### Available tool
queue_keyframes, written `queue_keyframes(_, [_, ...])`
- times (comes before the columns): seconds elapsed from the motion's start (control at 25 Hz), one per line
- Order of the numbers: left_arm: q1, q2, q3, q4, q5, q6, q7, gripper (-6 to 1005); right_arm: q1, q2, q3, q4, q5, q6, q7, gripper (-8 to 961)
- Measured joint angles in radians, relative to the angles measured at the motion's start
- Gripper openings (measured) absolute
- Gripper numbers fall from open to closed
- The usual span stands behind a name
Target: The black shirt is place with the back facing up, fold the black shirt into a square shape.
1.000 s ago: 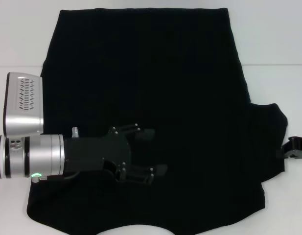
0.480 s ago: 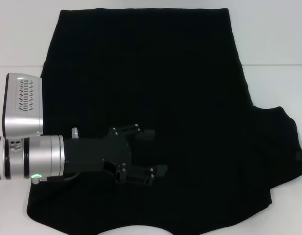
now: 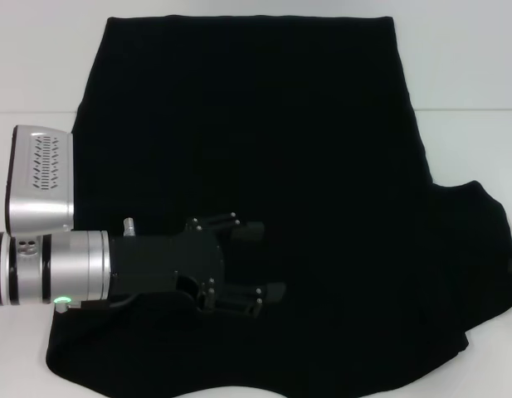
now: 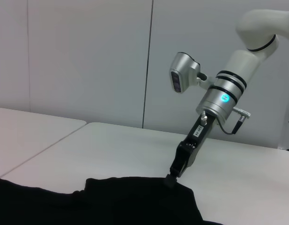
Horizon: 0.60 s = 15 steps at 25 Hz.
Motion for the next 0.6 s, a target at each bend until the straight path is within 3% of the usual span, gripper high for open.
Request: queue_keyframes(0.6, [-0.004, -0.001, -0.002, -0.005, 0.000, -0.008, 0.001, 934, 0.121, 0.013, -0.026, -0.027, -0.005, -0.008, -0.002, 60])
